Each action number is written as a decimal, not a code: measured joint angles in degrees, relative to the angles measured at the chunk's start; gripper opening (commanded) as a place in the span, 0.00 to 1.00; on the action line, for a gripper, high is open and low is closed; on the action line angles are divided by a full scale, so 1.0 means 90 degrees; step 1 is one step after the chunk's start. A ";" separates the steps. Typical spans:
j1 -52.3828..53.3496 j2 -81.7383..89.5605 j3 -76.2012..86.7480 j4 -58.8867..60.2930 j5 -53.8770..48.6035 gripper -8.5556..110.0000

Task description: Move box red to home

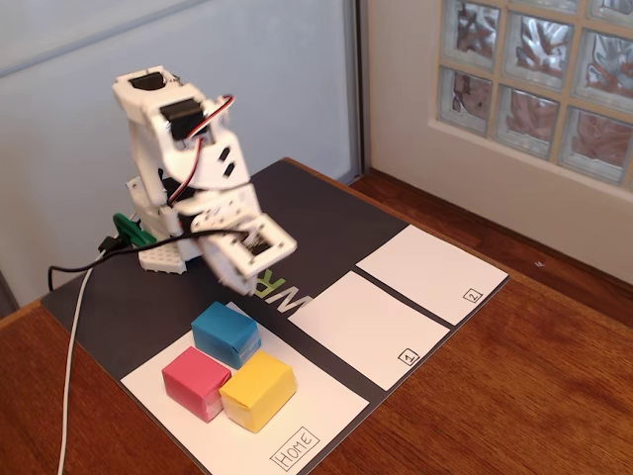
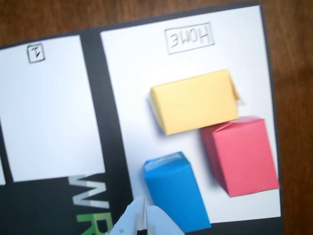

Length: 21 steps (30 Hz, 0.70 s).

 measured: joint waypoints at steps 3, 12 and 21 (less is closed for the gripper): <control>-0.0469 0.0439 0.0000 0.0850 0.0068 0.07; -0.1279 0.3418 0.2236 0.1885 0.0557 0.07; -0.0723 0.6230 0.4375 0.2031 0.0020 0.07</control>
